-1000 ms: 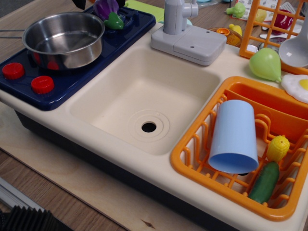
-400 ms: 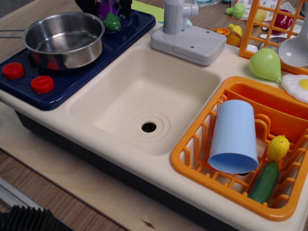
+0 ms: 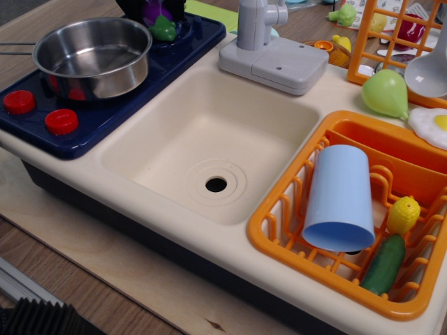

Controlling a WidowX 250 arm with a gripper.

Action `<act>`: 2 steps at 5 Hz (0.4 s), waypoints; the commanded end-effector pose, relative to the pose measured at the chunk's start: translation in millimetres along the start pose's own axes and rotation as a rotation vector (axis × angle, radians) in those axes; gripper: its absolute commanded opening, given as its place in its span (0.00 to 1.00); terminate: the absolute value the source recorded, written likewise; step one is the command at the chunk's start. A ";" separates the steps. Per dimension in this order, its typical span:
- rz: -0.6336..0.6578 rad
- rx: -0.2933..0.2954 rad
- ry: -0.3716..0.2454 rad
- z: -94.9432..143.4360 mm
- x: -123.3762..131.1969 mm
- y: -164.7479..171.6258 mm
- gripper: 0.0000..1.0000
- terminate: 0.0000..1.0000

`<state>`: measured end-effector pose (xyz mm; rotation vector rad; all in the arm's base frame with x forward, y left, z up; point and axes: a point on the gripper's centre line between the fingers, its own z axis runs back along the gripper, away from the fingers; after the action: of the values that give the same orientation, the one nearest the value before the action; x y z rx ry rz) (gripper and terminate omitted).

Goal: Put eggplant into pan

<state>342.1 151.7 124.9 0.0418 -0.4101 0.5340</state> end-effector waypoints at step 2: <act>-0.025 0.138 -0.084 70.1 26.2 17.4 0.00 0.00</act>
<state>321.7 170.5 180.2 0.2106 -0.3861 0.5370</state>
